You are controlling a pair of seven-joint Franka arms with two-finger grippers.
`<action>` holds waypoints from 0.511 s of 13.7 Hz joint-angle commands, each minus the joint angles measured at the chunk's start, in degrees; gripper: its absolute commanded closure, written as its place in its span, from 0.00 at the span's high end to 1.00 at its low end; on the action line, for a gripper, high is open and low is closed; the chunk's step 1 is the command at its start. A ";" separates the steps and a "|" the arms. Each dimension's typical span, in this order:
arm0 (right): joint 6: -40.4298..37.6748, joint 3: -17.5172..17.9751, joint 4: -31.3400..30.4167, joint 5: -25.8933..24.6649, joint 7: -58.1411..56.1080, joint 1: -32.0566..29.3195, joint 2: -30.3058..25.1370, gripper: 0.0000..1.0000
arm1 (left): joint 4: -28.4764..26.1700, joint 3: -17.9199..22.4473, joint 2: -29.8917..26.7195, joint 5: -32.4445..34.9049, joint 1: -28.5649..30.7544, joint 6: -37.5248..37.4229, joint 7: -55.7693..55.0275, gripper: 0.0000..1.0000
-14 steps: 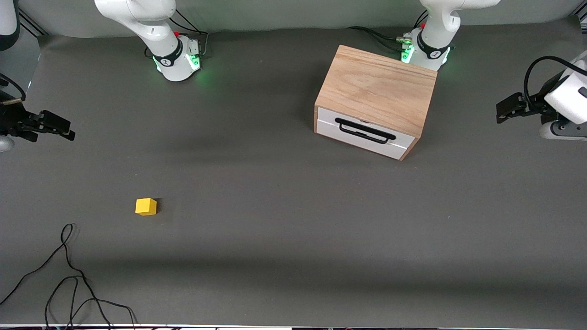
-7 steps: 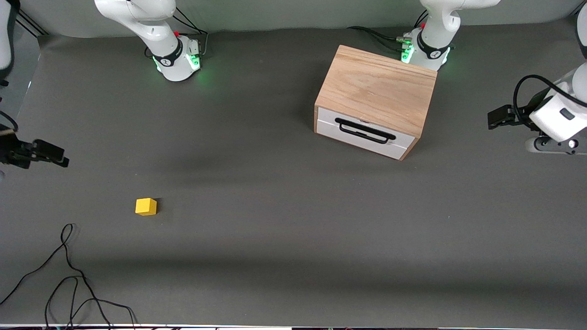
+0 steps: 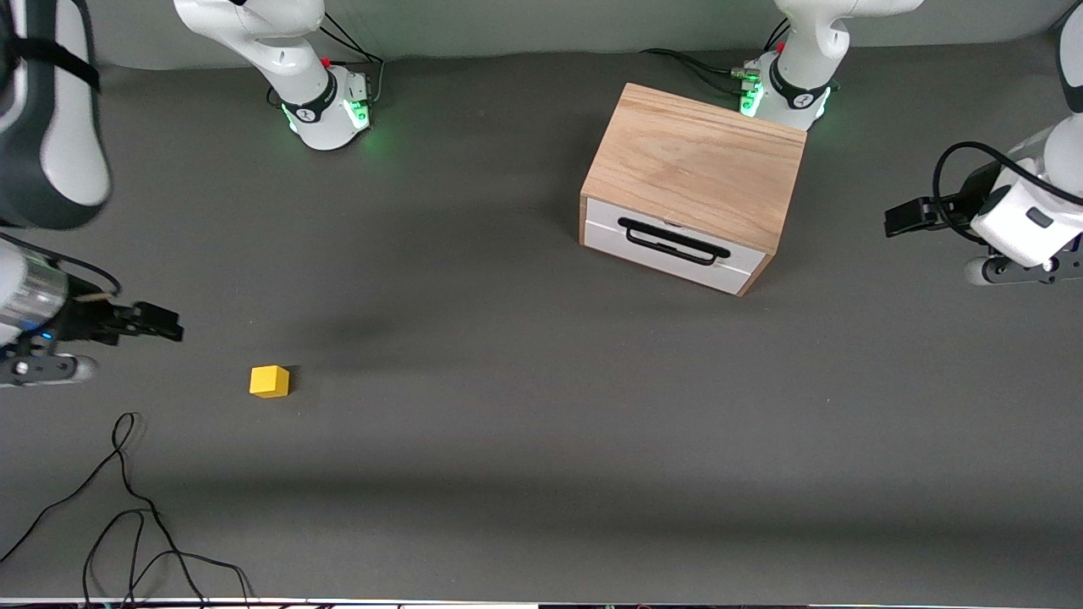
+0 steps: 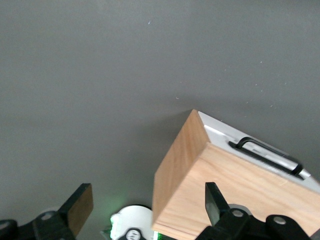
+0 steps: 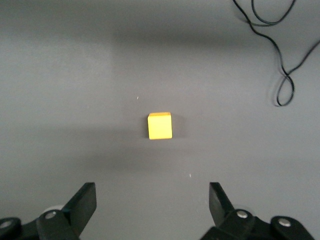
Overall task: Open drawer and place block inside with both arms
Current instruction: 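Grasp the yellow cube with the right gripper while the left gripper hooks the handle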
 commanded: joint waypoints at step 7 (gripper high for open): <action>21.10 -0.47 -10.88 3.11 -0.52 0.05 8.61 1.00 | -0.43 0.28 7.08 -2.68 -15.35 4.30 -42.30 1.00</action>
